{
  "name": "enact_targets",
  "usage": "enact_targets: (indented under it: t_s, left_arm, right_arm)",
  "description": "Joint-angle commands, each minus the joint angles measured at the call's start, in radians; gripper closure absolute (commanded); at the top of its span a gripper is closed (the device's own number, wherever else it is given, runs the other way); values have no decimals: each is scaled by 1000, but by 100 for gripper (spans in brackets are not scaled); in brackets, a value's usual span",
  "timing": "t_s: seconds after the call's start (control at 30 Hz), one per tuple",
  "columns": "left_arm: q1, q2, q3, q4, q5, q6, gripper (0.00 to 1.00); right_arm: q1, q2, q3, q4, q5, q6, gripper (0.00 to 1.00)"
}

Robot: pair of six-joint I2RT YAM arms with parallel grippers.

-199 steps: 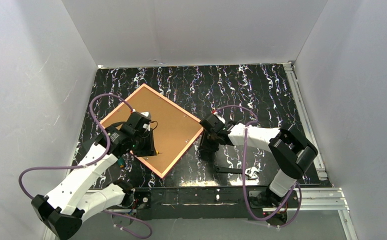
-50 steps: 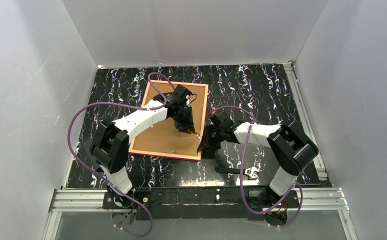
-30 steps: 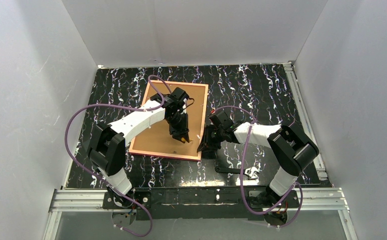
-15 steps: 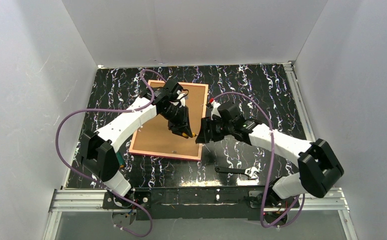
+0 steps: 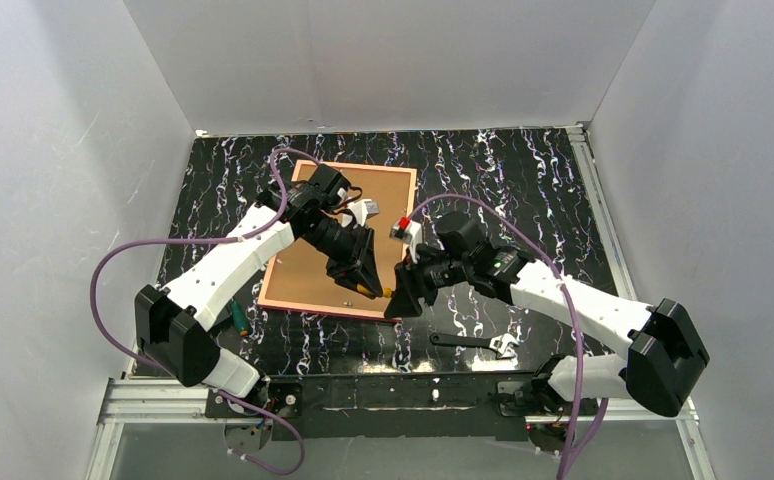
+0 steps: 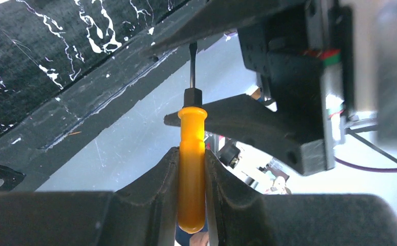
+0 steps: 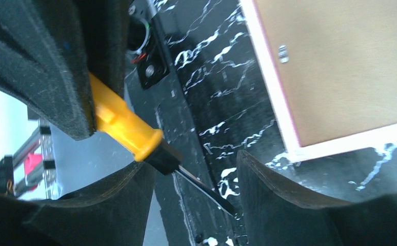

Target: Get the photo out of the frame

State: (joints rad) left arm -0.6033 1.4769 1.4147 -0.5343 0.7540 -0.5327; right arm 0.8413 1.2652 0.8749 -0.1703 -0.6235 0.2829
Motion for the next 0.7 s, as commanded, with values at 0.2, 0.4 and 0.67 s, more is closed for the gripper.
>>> enact_targets:
  t_s: [0.2,0.4,0.67]
  left_arm:
    - [2,-23,-22,-190,103,59,100]
    - [2,10,-15,-201,140,48,100]
    - [9,7,2,-179,75,-1,100]
  right_arm:
    - [61,-79,-27,44,-34,24,41]
    - [74,-67,-40,116,-66,76,48]
    - [82,-31,-67,259,-75,200,99]
